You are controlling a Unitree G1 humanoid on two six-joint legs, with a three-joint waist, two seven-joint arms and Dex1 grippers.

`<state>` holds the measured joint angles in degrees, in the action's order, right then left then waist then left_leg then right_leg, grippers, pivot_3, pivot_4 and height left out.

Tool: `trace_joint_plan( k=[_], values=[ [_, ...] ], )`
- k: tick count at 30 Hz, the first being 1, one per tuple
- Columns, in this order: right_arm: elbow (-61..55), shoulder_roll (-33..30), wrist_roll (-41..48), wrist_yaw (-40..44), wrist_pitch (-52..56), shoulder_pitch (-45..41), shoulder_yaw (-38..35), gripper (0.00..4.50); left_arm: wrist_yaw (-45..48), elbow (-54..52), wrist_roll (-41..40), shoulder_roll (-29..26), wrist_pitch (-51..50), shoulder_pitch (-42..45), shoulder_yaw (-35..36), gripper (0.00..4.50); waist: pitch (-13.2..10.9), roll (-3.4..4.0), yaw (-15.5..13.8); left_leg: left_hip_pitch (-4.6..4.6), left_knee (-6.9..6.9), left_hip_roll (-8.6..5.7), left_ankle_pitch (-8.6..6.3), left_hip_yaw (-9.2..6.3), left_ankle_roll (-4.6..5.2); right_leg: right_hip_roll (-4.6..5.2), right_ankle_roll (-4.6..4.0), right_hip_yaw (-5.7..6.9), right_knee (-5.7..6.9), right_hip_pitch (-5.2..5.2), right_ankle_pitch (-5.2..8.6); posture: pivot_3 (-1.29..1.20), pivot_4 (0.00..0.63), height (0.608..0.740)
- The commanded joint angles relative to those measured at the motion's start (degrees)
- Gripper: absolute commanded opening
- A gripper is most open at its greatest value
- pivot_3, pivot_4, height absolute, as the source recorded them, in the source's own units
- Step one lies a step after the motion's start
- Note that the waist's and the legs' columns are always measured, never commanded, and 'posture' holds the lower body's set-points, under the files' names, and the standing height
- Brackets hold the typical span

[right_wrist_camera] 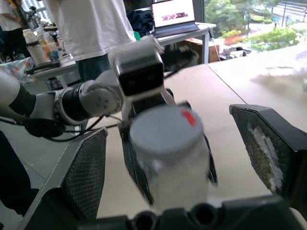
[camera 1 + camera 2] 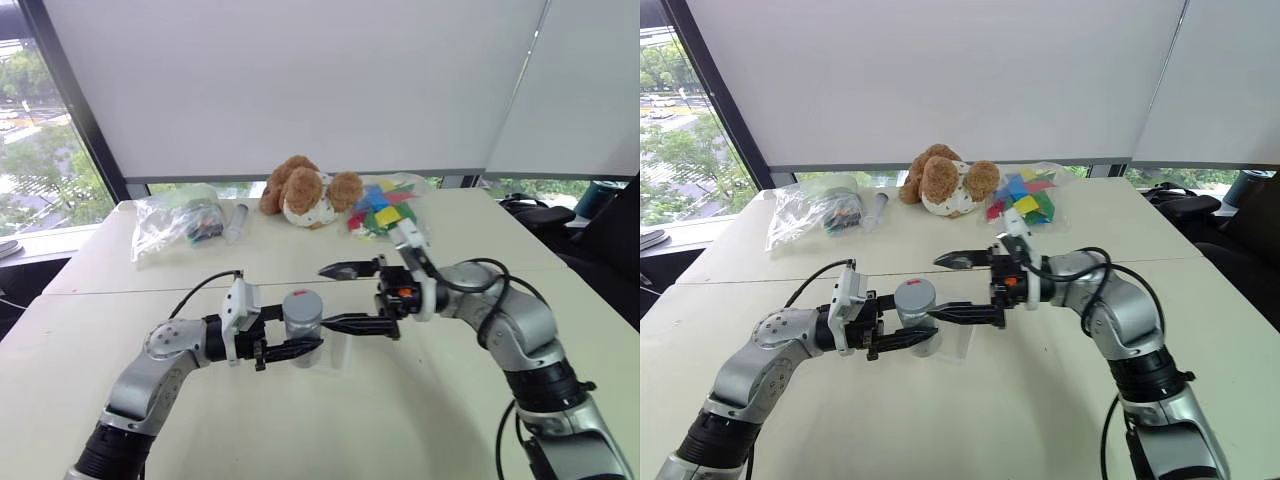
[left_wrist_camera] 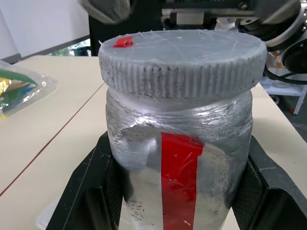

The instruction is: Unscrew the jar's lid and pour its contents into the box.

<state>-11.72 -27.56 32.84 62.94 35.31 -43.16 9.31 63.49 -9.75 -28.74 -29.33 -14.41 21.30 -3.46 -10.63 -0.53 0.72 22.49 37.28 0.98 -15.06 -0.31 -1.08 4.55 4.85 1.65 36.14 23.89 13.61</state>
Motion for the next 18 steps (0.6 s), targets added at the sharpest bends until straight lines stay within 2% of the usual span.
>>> trace_joint_plan(
  k=[1,9,18],
  values=[
    [-1.2,2.7,-2.3,-4.1,1.4,-3.6,2.7,4.46,-0.1,-1.4,-0.4,0.1,1.0,0.4,0.6,2.20,0.0,0.00,-0.1,0.00,0.00,0.00,0.00,0.01,0.00,0.01,0.00,0.00,0.00,0.00,0.00,0.00,0.150,0.740],
    [2.7,4.9,-5.9,-7.1,0.2,-5.2,3.8,4.46,0.0,-1.2,-0.3,0.3,1.2,0.3,0.5,2.20,0.0,0.00,-0.1,0.02,0.02,-0.03,0.00,0.01,0.00,0.04,0.00,0.00,-0.02,-0.02,0.00,0.00,0.150,0.740],
    [6.1,3.4,-5.4,-4.1,-1.2,-5.7,2.1,4.46,-0.1,-0.6,-0.2,0.6,1.6,0.7,0.4,2.20,0.0,0.00,0.0,0.02,-0.01,-0.02,0.00,0.00,0.00,0.01,0.01,0.00,0.00,0.01,-0.01,0.00,0.150,0.740]
  ],
)
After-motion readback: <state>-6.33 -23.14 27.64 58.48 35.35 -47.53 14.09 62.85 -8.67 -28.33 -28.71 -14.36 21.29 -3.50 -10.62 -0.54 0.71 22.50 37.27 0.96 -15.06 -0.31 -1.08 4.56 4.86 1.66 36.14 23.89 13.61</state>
